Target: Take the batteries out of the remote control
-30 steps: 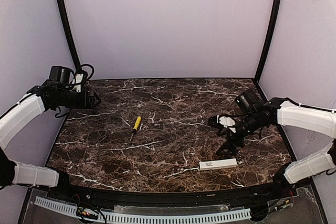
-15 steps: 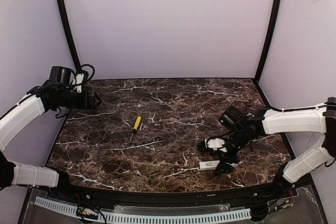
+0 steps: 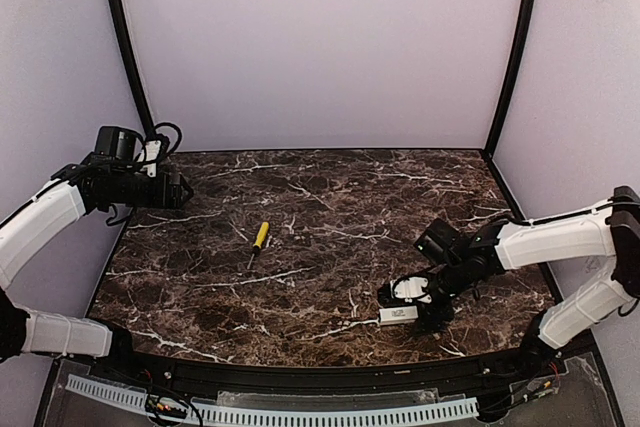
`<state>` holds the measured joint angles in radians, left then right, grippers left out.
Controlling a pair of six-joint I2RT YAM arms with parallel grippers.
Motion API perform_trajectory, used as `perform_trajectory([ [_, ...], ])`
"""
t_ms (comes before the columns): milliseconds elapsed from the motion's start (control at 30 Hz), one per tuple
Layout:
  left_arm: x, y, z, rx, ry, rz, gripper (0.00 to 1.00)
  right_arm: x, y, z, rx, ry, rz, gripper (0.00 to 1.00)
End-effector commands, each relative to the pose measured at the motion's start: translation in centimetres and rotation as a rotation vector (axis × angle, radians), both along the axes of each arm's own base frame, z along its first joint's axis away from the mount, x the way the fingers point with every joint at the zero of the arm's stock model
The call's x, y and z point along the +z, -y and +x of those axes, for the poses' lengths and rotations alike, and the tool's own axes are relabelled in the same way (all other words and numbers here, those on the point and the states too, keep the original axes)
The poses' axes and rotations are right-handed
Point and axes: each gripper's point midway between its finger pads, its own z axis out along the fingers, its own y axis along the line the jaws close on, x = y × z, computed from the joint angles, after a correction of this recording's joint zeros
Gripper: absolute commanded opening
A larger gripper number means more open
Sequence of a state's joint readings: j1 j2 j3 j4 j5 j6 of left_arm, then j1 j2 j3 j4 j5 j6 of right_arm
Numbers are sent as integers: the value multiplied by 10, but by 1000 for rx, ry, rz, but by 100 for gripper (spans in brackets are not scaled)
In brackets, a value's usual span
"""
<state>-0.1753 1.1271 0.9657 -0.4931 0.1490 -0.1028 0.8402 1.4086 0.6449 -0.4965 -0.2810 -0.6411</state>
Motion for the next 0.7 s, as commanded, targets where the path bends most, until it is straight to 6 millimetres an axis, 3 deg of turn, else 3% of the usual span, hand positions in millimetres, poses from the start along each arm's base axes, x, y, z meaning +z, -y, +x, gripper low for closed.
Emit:
perform_trajectory([
  [0, -3, 0, -4, -9, 1, 16, 82, -9, 7, 9, 3, 98, -37, 78],
  [233, -4, 0, -4, -11, 0, 19, 81, -6, 6, 15, 11, 166, -23, 63],
  [367, -3, 3, -4, -25, 2, 13, 81, 1, 1, 18, 15, 194, 17, 47],
  [467, -2, 7, -5, -41, 5, 2, 80, 9, -7, 21, 18, 207, 57, 35],
  [667, 4, 24, -10, -121, 26, -36, 80, 27, -29, 29, 29, 208, 128, 23],
])
